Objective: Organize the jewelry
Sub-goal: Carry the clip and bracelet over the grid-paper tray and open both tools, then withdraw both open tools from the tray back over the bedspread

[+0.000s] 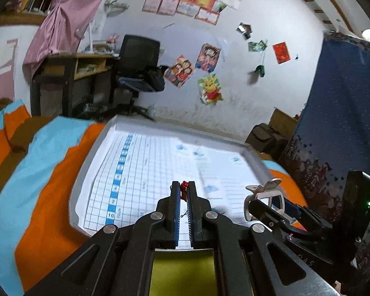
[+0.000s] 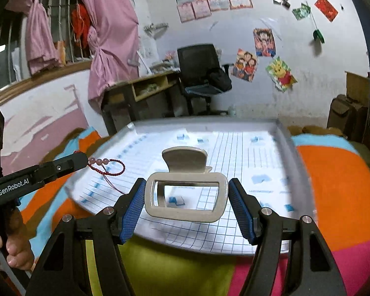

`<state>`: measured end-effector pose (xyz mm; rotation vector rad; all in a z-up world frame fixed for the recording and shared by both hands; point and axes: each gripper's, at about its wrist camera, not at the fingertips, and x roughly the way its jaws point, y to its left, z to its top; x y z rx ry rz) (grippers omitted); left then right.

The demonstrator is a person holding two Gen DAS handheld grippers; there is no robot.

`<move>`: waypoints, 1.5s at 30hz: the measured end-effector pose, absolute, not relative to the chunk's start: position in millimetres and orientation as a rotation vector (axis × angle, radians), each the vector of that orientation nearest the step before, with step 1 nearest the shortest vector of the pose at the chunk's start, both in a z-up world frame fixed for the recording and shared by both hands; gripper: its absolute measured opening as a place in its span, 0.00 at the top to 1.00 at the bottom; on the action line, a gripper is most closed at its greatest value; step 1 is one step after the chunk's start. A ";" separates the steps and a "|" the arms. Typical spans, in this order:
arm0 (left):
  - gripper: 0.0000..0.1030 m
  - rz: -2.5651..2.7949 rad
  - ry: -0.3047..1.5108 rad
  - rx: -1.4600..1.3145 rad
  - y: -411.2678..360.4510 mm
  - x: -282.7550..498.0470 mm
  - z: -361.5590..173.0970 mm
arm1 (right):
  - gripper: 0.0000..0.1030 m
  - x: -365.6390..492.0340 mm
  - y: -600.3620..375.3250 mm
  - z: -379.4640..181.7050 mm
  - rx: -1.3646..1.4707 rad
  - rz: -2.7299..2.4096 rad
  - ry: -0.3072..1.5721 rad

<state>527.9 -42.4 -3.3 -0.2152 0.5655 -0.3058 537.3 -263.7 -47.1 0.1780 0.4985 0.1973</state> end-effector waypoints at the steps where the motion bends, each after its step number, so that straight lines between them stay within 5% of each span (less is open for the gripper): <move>1: 0.95 -0.299 0.578 -0.220 -41.3 530.2 -11.1 | 0.39 541.8 -262.1 -51.8 0.179 0.192 0.512; 8: 0.94 -0.235 0.632 -0.180 -38.8 533.6 -34.2 | 0.39 550.5 -255.2 -77.0 0.161 0.167 0.555; 11: 0.85 -0.208 0.652 -0.160 -37.1 533.0 -39.0 | 0.37 546.0 -254.9 -76.4 0.154 0.163 0.553; 14: 0.57 -0.194 0.643 -0.174 -33.6 526.1 -35.8 | 0.31 541.3 -258.9 -70.5 0.166 0.152 0.543; 16: 0.24 -0.166 0.592 -0.199 -29.1 514.7 -26.9 | 0.31 534.0 -261.2 -64.9 0.164 0.144 0.533; 24: 0.01 -0.134 0.446 -0.186 -27.8 446.6 13.9 | 0.11 460.8 -281.4 -21.5 0.190 0.126 0.398; 29: 0.00 -0.106 0.361 -0.179 -25.7 383.3 37.8 | 0.02 397.8 -287.0 6.9 0.161 0.116 0.316; 45: 0.00 -0.127 0.237 -0.113 -14.9 200.0 51.6 | 0.01 195.3 -280.5 48.5 0.042 0.119 0.142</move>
